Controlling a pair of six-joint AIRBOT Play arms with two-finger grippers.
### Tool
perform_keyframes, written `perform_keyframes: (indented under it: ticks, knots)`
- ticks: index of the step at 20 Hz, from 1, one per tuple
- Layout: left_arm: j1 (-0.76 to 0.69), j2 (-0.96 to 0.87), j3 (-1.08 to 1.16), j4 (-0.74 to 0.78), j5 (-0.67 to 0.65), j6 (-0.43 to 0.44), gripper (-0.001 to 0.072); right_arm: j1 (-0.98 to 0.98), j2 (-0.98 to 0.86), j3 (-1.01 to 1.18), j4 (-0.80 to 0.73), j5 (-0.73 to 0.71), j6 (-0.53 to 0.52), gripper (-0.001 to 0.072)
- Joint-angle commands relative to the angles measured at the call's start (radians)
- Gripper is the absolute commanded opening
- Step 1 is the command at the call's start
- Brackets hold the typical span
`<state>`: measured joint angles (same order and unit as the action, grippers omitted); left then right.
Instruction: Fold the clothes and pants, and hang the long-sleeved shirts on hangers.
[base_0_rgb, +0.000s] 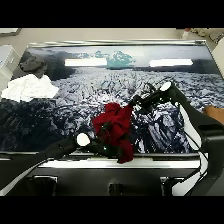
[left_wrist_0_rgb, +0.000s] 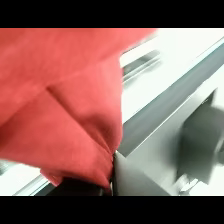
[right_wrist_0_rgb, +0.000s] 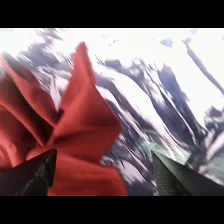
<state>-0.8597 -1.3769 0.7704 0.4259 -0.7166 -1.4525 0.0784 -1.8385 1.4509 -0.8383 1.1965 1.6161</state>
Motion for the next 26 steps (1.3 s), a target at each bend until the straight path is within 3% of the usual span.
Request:
perform_keyframes:
  ticks: [1,2,3,4,5,7,8,10,11,14,19,22,26]
  knots:
    - [0.035,0.03,0.001,0.155,-0.135,-0.081,0.0253,0.02,-0.001,0.0,0.031,-0.073,0.003,0.0669]
    - [0.043,0.031,0.001,0.155,-0.155,-0.079,0.0215,0.033,-0.002,0.0,0.034,-0.079,0.003,0.0668]
    - [0.047,0.031,0.001,0.156,-0.159,-0.055,0.0062,0.048,-0.006,0.0,0.036,-0.081,0.003,0.0667]
    - [0.048,0.031,0.001,0.159,-0.155,-0.048,0.0043,0.062,-0.012,0.0,0.036,-0.081,0.003,0.0662]
    - [0.05,0.031,0.0,0.163,-0.154,-0.048,0.0042,0.077,-0.016,0.0,0.033,-0.081,0.003,0.0546]
    - [0.056,0.031,0.0,0.175,-0.157,-0.05,0.0048,0.087,-0.017,0.0,0.03,-0.089,0.003,0.0116]
    - [0.061,0.032,0.0,0.18,-0.16,-0.05,0.0118,0.087,-0.016,0.003,0.029,-0.088,0.002,0.0037]
    - [0.105,0.047,0.001,0.181,-0.22,-0.038,0.049,0.087,0.0,0.016,-0.018,-0.089,-0.017,0.0036]
    - [0.146,0.064,0.001,0.185,-0.26,-0.013,0.0612,0.087,0.017,0.02,-0.056,-0.098,-0.024,0.0035]
    - [0.305,0.131,0.001,0.273,-0.339,-0.011,0.0612,0.087,0.082,0.027,-0.166,-0.127,-0.023,0.0035]
    - [0.494,0.172,-0.004,0.346,-0.346,-0.014,0.0612,0.087,0.134,0.027,-0.264,-0.095,0.026,0.0036]
    - [0.399,0.146,-0.061,0.237,-0.285,0.008,0.0612,0.089,0.13,0.027,-0.266,-0.071,0.04,0.0036]
    - [0.074,0.07,-0.106,0.024,0.036,0.013,0.0612,0.089,0.13,0.027,-0.265,-0.064,0.074,0.0037]
